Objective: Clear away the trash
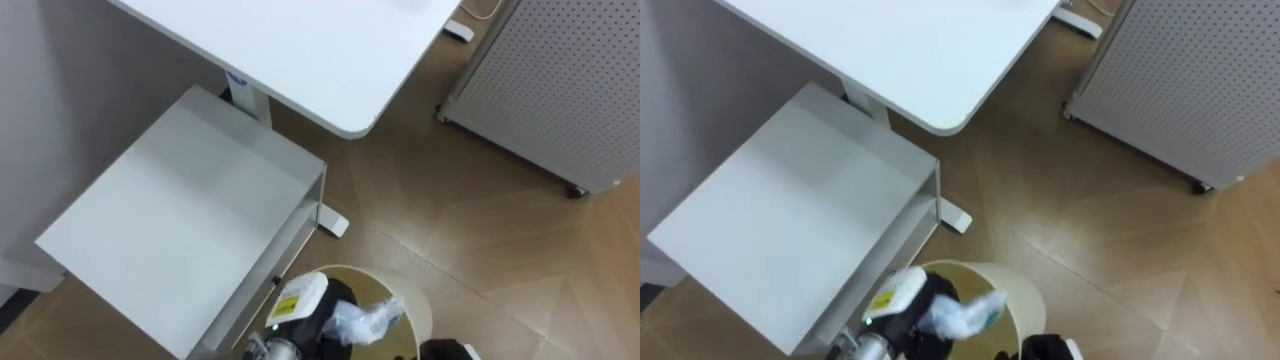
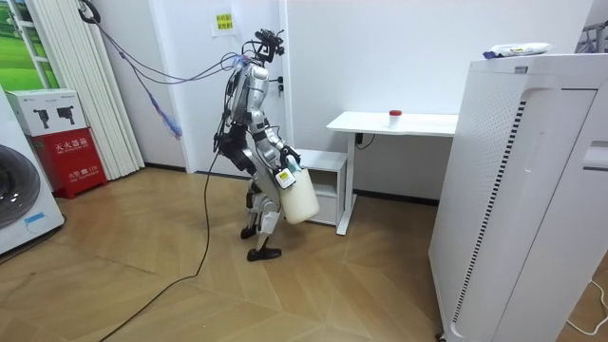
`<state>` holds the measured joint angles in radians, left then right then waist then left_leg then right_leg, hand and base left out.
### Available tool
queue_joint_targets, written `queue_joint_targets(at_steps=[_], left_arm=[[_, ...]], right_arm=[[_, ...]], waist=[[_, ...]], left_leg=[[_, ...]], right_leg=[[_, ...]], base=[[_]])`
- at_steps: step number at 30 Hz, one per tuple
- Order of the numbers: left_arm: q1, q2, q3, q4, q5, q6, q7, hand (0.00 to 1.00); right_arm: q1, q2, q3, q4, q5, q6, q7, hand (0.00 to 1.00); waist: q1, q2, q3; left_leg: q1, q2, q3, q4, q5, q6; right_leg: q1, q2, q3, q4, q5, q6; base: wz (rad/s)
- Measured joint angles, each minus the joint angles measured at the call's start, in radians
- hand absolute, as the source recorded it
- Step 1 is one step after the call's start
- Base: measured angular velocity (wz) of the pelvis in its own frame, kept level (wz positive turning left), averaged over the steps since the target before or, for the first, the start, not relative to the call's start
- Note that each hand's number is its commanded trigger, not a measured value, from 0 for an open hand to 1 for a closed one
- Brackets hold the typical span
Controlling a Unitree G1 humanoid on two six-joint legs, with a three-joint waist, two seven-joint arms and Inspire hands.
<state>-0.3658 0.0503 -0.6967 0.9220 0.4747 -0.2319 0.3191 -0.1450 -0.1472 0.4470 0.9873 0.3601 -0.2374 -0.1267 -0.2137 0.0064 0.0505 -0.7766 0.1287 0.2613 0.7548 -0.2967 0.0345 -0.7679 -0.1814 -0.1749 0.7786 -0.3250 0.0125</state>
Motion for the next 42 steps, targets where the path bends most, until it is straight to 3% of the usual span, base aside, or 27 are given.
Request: queue_joint_targets(at_steps=[6,14,26,30,35,42], left_arm=[[0.031,0.004,-0.018,0.0,0.035,0.001,-0.069,0.0],[0.035,0.001,-0.021,0.0,0.14,0.001,-0.088,0.0],[0.036,0.002,-0.034,0.0,0.156,0.001,-0.096,0.0],[0.035,0.005,-0.022,-0.001,0.159,-0.001,-0.115,0.0],[0.036,0.024,-0.013,-0.006,0.175,-0.002,-0.115,0.0],[0.059,0.087,-0.014,-0.082,0.174,-0.015,-0.135,0.0]], right_arm=[[0.002,0.001,0.005,0.002,-0.016,-0.001,0.011,1.0],[0.003,0.001,0.009,0.025,-0.015,-0.011,0.022,1.0],[0.003,0.0,0.042,0.028,-0.012,-0.012,0.045,1.0],[0.004,-0.003,0.039,0.037,-0.016,-0.011,0.055,1.0],[0.004,-0.004,0.032,0.05,-0.014,-0.01,0.067,1.0],[0.008,-0.017,0.011,0.072,-0.015,0.0,0.105,1.0]], waist=[[0.0,-0.005,0.0009],[0.0,-0.008,0.0018],[0.005,-0.009,0.0022],[0.022,-0.009,0.0022],[0.031,-0.007,0.0018],[0.037,0.008,0.0006]], left_leg=[[-0.001,0.003,-0.001,-0.001,0.0,0.0],[0.021,-0.002,-0.003,-0.011,0.001,0.002],[0.039,-0.002,-0.007,-0.016,0.001,0.002],[0.038,-0.001,-0.007,-0.013,0.0,0.002],[0.052,-0.001,-0.008,-0.011,0.0,0.002],[0.121,-0.005,-0.006,-0.041,-0.001,0.004]], right_leg=[[0.0,-0.005,0.0,0.0,0.0,0.0],[0.019,-0.01,-0.004,-0.004,0.0,0.001],[0.044,-0.012,-0.014,-0.015,0.0,0.001],[0.044,-0.009,-0.013,-0.014,0.0,0.001],[0.062,-0.008,-0.017,-0.014,0.0,0.002],[0.128,-0.012,-0.018,-0.035,0.002,0.007]], base=[[0.0],[0.0],[0.0],[0.0],[0.0],[0.0]])
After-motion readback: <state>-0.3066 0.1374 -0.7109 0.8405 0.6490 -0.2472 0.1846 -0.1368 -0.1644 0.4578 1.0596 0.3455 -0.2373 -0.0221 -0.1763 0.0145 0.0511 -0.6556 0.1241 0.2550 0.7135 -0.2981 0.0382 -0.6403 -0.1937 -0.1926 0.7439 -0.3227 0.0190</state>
